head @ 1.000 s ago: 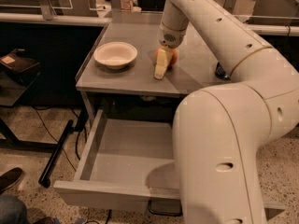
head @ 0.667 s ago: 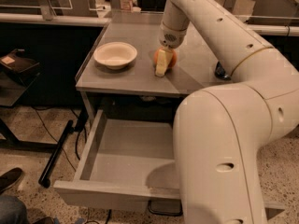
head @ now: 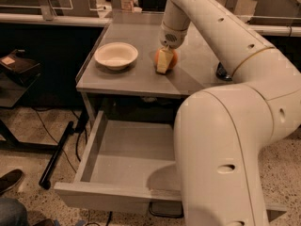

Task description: Place orange into top drawer

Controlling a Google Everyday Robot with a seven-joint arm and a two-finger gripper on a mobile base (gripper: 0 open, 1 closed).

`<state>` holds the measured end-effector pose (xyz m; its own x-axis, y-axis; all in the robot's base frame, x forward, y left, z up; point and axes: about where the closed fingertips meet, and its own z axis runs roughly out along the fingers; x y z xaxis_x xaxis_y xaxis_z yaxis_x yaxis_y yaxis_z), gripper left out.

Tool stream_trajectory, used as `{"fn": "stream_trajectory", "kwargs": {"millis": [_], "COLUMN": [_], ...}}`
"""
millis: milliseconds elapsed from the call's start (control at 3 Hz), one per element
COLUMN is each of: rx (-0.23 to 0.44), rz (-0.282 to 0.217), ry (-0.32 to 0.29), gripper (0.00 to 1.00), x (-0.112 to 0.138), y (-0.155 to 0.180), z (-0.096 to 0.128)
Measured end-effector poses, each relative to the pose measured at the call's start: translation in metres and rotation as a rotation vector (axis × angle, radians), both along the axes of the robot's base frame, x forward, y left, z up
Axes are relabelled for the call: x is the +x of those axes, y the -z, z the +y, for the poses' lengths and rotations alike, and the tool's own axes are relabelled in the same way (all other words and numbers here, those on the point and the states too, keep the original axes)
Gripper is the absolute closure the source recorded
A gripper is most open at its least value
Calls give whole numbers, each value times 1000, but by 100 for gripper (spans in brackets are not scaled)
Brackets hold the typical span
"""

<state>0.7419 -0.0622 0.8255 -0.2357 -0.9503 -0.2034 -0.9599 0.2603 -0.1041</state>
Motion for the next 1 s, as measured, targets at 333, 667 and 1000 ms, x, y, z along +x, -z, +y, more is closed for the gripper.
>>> {"fn": "stream_trajectory", "kwargs": {"millis": [333, 667, 1000], "rx": [0, 0, 80], "rz": [0, 0, -79], "ry": [0, 0, -7], "gripper": [100, 100, 100], "x": [0, 0, -19], "y": [0, -3, -34], "z": [0, 0, -9]}}
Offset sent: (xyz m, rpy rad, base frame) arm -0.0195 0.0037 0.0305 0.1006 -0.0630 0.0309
